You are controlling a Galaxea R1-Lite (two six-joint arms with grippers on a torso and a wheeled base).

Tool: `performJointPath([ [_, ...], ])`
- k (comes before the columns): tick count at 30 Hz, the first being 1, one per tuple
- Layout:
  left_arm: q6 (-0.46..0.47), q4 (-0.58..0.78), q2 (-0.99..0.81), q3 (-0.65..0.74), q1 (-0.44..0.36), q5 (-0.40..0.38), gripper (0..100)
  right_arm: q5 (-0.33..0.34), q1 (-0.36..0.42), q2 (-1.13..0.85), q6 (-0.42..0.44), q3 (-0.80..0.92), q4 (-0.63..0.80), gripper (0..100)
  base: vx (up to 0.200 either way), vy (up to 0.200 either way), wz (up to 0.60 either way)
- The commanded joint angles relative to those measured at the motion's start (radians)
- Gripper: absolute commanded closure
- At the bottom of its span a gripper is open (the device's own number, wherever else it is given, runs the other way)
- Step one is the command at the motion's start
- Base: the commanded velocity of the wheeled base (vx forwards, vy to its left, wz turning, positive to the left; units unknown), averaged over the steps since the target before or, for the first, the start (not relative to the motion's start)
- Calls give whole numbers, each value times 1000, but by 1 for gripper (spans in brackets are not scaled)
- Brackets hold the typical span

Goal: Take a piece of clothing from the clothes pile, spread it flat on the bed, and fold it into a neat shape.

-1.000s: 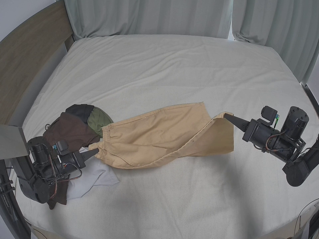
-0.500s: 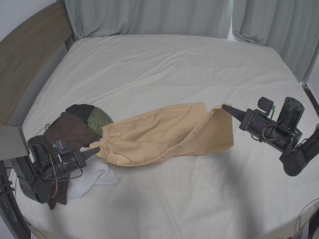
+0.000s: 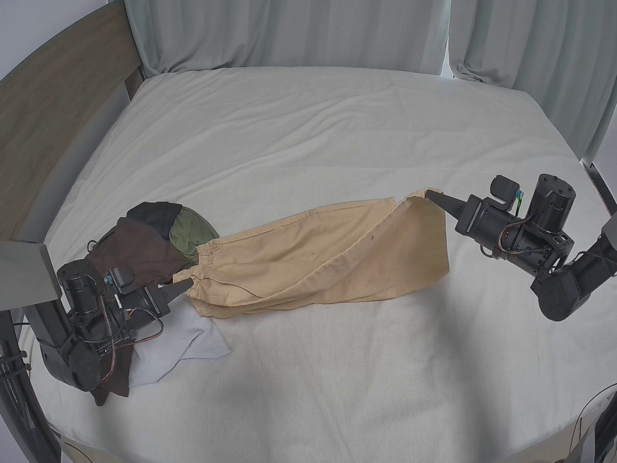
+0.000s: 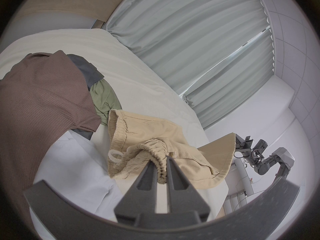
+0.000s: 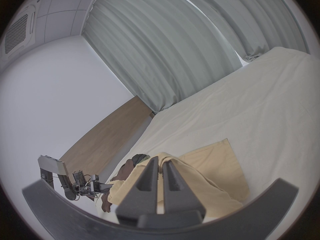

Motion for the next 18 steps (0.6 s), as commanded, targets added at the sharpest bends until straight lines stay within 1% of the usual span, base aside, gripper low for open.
performJointPath([
  [1,-17,-1,11,-20,-5,19,100,1,-12,46,0,-80,35,100,0,0,0],
  [9,-20,-1,18,-36,-14,22,100,1,-25,107,0,-181,95,100,0,0,0],
  [12,-23,-1,21,-40,-17,41,100,1,-36,119,0,-203,118,100,0,0,0],
  [18,-68,-1,35,-123,-48,87,100,4,-62,178,0,-269,137,100,0,0,0],
])
